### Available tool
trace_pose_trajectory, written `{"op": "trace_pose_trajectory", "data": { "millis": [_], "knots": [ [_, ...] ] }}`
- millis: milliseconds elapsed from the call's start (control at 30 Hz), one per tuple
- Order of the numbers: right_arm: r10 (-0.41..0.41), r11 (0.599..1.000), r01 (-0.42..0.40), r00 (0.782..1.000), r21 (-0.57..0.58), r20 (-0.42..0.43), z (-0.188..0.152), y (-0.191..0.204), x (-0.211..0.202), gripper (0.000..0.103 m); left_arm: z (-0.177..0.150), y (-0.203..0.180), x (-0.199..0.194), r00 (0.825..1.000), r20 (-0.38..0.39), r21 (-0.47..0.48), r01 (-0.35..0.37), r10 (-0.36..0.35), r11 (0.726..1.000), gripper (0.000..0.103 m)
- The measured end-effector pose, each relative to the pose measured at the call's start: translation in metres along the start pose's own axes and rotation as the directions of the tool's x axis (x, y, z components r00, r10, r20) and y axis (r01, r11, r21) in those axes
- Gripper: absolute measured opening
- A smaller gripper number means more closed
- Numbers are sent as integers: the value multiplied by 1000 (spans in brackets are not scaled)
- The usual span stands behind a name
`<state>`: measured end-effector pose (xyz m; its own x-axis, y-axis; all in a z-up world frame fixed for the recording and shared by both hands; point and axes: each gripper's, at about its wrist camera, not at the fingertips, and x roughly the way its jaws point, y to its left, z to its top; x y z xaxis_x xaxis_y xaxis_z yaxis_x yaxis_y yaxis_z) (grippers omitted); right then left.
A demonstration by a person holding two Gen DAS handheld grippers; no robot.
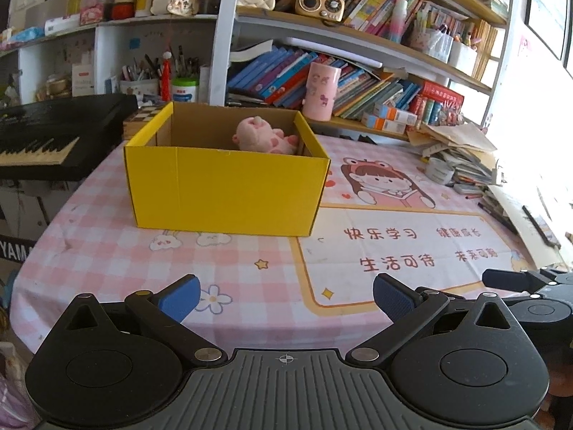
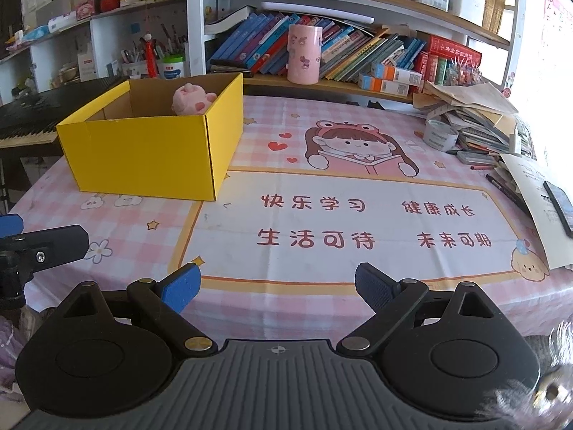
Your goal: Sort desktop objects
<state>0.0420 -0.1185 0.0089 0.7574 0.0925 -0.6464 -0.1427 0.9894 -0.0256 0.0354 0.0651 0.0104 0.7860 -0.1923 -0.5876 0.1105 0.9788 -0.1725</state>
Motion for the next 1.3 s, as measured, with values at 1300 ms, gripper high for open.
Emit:
{"op": "trace_pose_trajectory", "data": {
  "millis": [1300],
  "knots": [
    [-5, 1000, 5, 1000, 8, -1, -6, -3, -5, 93, -8, -7, -4, 1000, -13, -29, -13, 13, 999, 103]
  ]
}}
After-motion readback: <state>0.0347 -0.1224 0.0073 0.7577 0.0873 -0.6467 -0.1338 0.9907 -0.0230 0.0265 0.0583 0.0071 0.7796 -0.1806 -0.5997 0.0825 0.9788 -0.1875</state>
